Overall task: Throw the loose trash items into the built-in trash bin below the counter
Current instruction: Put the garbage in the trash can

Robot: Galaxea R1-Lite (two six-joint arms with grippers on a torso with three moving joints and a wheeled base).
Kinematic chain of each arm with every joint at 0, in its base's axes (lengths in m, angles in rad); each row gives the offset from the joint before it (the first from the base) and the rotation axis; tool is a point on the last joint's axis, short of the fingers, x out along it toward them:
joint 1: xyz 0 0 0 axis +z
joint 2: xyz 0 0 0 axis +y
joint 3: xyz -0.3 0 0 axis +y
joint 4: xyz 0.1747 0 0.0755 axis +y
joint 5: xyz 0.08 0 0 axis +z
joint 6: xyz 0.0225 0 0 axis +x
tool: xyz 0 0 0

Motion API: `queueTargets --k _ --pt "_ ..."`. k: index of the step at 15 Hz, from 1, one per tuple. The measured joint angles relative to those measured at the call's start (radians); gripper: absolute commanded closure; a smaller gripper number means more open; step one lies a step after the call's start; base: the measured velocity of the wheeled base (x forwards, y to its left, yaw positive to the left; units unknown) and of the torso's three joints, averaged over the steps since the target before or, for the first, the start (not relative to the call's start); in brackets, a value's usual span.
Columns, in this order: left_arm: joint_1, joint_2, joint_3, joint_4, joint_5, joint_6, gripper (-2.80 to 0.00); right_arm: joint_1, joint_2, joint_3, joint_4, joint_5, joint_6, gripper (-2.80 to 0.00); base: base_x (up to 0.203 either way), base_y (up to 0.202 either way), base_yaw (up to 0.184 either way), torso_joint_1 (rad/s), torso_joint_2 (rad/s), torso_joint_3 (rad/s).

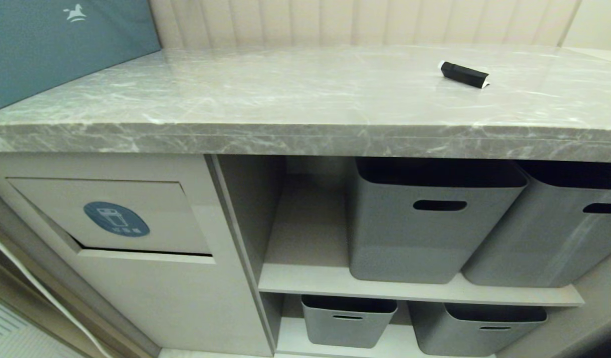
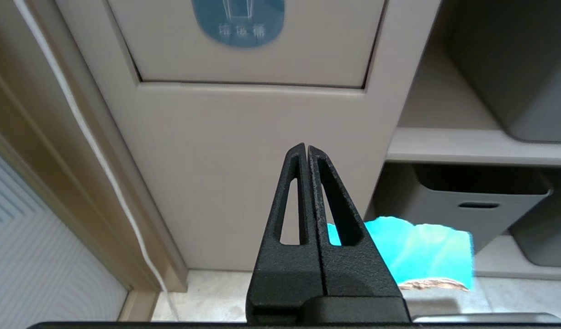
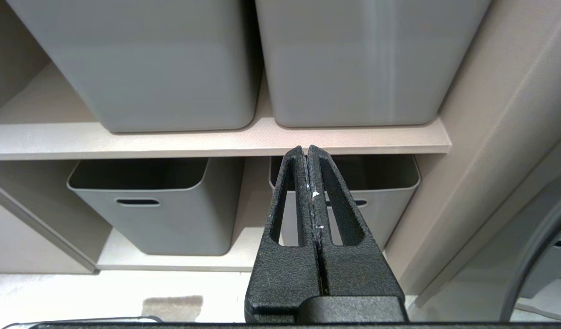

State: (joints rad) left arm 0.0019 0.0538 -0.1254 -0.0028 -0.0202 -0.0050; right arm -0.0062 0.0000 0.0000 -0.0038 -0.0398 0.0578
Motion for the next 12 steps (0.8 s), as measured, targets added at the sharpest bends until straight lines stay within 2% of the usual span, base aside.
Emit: queueTargets --k 3,6,8,9,10,12 --pt "-0.005 0.204 -0.123 -0.044 0.003 -0.090 0.00 0.000 0.000 0.000 0.000 0.000 0.000 0.00 0.000 0.000 0.000 -0.002 0.01 0.007" --pt "-0.003 0.533 -0.259 -0.080 0.003 -0.284 0.00 0.000 0.000 0.000 0.000 0.000 0.000 0.00 0.000 0.000 0.000 0.000 0.00 0.000" --pt "0.004 0.736 -0.318 -0.128 0.003 -0.385 0.00 0.000 0.000 0.000 0.000 0.000 0.000 0.00 0.000 0.000 0.000 0.000 0.00 0.000" --pt "0.017 0.828 -0.327 -0.175 0.004 -0.396 0.00 0.000 0.000 0.000 0.000 0.000 0.000 0.00 0.000 0.000 0.000 0.000 0.00 0.000" --pt "0.044 0.920 -0.323 -0.247 0.004 -0.379 0.00 0.000 0.000 0.000 0.000 0.000 0.000 0.00 0.000 0.000 0.000 0.000 0.00 0.000" --pt "0.100 1.088 -0.276 -0.451 0.004 -0.338 0.00 0.000 0.000 0.000 0.000 0.000 0.000 0.00 0.000 0.000 0.000 0.000 0.00 0.000"
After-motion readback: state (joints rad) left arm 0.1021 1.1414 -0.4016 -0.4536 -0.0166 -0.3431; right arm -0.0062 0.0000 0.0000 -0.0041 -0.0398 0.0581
